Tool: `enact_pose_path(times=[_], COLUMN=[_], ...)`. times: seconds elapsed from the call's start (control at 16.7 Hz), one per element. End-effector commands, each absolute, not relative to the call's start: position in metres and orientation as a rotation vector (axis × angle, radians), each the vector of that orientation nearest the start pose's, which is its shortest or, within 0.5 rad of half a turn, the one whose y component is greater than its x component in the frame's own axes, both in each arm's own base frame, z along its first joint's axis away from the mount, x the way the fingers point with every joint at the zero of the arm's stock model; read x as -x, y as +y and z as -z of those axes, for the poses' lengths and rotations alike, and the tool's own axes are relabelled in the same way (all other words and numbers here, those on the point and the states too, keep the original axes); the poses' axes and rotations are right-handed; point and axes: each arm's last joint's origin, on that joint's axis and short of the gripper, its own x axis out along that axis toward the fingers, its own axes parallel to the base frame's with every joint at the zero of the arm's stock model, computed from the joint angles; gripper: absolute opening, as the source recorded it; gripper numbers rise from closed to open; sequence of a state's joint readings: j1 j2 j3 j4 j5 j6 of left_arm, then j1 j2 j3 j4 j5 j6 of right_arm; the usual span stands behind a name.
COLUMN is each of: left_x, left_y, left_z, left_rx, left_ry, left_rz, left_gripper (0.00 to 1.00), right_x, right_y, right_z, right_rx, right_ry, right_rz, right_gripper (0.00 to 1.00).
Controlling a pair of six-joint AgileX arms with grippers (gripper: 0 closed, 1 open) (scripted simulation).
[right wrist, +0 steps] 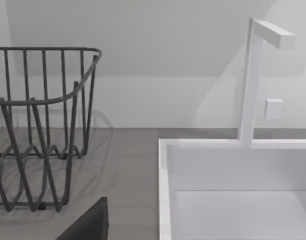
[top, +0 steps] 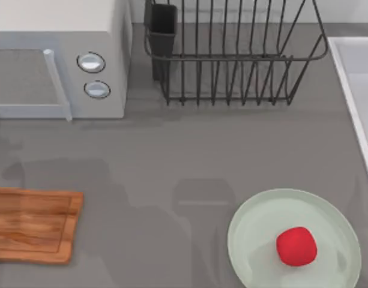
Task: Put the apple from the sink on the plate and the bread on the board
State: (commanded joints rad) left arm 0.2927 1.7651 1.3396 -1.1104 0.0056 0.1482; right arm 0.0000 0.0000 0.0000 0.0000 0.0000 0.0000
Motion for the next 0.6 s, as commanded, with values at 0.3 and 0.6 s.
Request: enact_pose_path(times=[0.3, 0.6], left_x=[-0.313, -0.306], left_y=[0.098, 0.093], left_z=[-0.213, -0.231], left_rx=[0.107, -0.056], left_ry=[1.534, 1.49], left_rz=[-0.11, 0.053], left_gripper=[0.0, 0.0], right_x=[-0.106, -0.106], right_y=[-0.001, -0.001], right_z=[-0.16, -0.16], right_rx=[0.0, 0.0], right_ry=[0.0, 0.0], right_rz=[0.0, 0.0], right_gripper=[1.0, 1.0])
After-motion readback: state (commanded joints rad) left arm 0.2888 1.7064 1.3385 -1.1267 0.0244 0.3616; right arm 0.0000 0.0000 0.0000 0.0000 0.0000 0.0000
